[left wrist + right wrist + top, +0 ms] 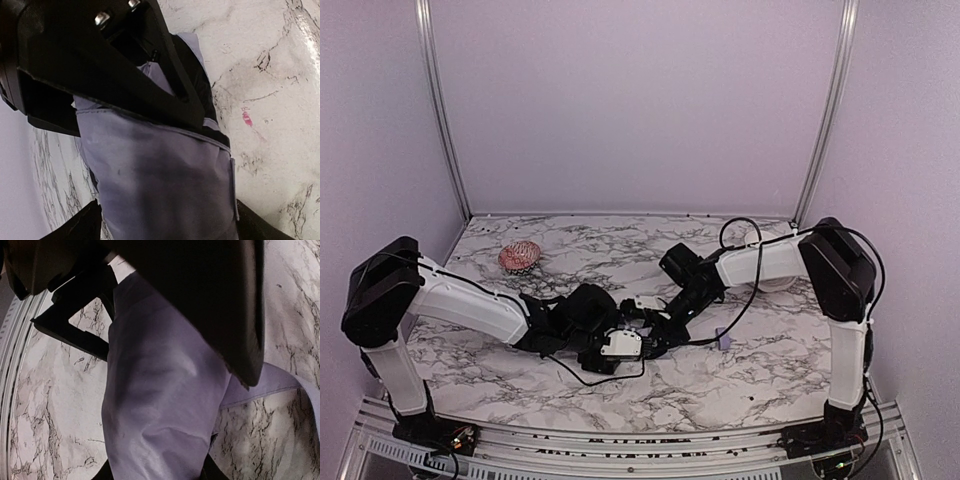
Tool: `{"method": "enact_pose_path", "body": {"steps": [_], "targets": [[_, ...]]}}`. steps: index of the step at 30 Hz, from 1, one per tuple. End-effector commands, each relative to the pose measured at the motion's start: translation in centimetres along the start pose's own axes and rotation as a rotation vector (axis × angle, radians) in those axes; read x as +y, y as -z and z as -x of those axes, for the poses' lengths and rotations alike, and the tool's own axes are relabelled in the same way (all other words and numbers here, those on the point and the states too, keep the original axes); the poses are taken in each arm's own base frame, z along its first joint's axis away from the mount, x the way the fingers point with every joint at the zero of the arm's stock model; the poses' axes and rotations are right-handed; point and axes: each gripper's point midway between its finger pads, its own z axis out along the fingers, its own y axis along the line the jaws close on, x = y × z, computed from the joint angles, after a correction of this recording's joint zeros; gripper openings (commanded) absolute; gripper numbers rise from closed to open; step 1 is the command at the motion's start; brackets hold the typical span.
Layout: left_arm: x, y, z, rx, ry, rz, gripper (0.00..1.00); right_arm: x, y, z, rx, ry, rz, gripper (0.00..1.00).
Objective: Put away the umbrella
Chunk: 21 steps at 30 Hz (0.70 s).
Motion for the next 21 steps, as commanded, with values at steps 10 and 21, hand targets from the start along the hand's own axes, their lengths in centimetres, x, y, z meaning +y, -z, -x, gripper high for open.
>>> {"method": "enact_pose_path", "body": {"steps": [10,21], "targets": [[-10.1,0.1,-4.0,0.195,0.162,-0.584,0.46,0.1,0.0,-3.8,0.097,-0.160,0.002,0.54],[-10.3,-0.5,-4.8,0.259,0.239,-0.577,0.00,-4.7,10.3,1.7,-0.170,-0.108,-0.368,1.00]]}}
